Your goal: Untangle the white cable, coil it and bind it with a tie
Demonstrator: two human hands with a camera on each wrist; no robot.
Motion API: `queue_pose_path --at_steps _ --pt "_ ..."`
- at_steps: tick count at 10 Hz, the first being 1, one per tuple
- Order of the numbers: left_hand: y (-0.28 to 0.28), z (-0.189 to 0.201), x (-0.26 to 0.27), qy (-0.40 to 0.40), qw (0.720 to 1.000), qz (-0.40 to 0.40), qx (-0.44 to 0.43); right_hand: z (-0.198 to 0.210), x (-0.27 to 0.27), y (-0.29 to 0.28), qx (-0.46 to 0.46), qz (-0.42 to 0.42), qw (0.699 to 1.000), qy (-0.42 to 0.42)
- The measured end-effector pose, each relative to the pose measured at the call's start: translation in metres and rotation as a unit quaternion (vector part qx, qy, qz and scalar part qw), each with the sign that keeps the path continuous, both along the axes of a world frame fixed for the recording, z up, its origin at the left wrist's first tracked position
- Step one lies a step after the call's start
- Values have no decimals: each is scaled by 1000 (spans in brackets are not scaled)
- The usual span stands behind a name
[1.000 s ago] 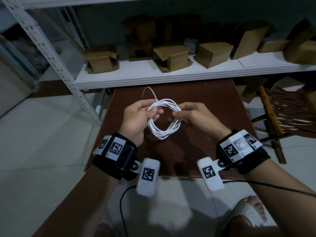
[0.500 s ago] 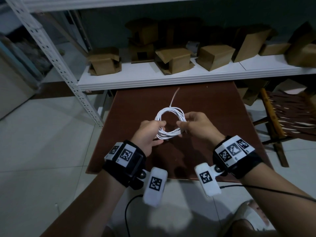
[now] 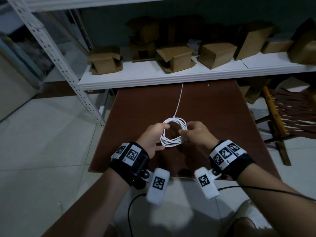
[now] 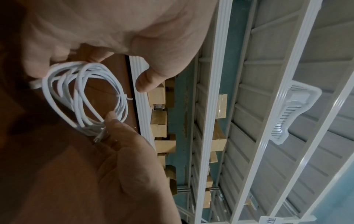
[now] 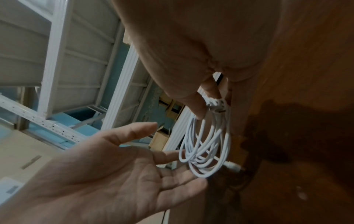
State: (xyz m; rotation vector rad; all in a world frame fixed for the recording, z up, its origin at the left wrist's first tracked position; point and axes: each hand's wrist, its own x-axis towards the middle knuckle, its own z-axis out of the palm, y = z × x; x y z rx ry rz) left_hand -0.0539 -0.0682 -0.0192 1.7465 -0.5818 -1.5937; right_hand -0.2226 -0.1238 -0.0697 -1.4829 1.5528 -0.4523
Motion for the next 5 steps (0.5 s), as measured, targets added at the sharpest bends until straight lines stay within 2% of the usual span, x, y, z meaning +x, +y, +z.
queue_pose_path --at_steps 1,3,4,5 --pt "3 -9 -1 -8 1000 -20 12 -25 -7 -4 15 11 1000 18" --pt "9 -8 -6 -16 999 -38 29 -43 -17 -8 36 42 997 51" --pt "11 -1 -11 -14 999 -31 19 -40 -15 -7 30 71 994 74" --pt "7 6 -11 -29 999 -4 -19 -28 -9 -7 2 94 986 135"
